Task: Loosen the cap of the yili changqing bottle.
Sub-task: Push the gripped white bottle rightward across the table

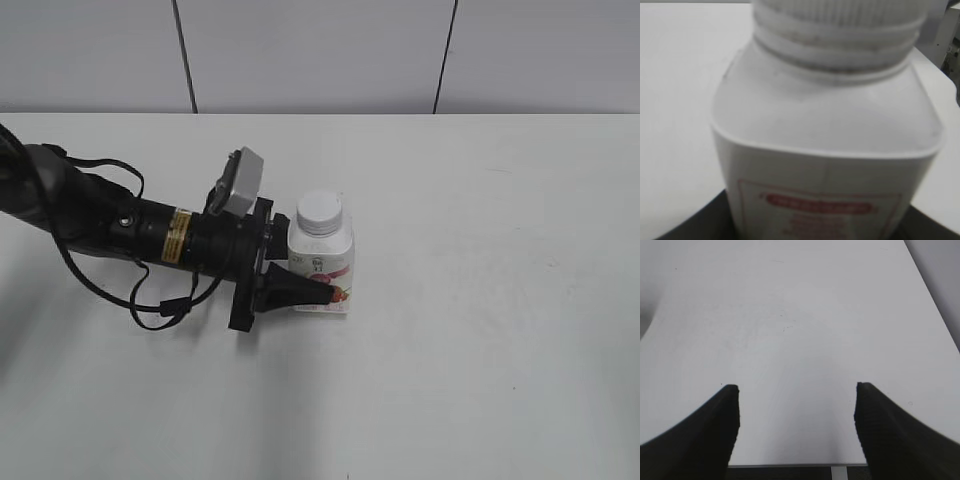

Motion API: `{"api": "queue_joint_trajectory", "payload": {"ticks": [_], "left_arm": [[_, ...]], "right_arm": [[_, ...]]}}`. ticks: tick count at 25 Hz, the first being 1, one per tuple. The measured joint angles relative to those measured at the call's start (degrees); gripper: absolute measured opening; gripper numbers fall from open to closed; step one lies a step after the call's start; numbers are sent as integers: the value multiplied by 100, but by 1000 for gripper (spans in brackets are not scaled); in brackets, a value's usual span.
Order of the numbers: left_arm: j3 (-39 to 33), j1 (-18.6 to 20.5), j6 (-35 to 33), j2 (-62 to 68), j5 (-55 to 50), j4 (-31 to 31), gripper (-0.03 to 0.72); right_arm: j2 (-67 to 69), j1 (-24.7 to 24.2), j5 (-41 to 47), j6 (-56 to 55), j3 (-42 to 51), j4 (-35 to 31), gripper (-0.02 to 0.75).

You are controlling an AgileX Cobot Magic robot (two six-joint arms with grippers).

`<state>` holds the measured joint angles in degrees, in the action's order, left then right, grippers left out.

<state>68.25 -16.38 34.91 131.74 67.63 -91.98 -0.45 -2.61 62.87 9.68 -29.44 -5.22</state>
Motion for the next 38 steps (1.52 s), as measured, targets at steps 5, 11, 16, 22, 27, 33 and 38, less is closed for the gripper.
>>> {"api": "queue_joint_trajectory", "payload": {"ticks": [5, 11, 16, 22, 27, 33, 38], "left_arm": [[3, -10, 0, 242, -19, 38, 373], [3, -17, 0, 265, -94, 31, 373], [3, -17, 0, 272, -204, 20, 372], [3, -17, 0, 272, -331, -45, 371], [3, -17, 0, 272, -336, -45, 369], [3, -17, 0, 272, -336, -45, 369], [3, -17, 0, 272, -330, -45, 369]], "right_arm": [[0, 0, 0, 0, 0, 0, 567], [0, 0, 0, 0, 0, 0, 567], [0, 0, 0, 0, 0, 0, 567], [0, 0, 0, 0, 0, 0, 567], [0, 0, 0, 0, 0, 0, 567], [0, 0, 0, 0, 0, 0, 567], [0, 0, 0, 0, 0, 0, 567]]}}
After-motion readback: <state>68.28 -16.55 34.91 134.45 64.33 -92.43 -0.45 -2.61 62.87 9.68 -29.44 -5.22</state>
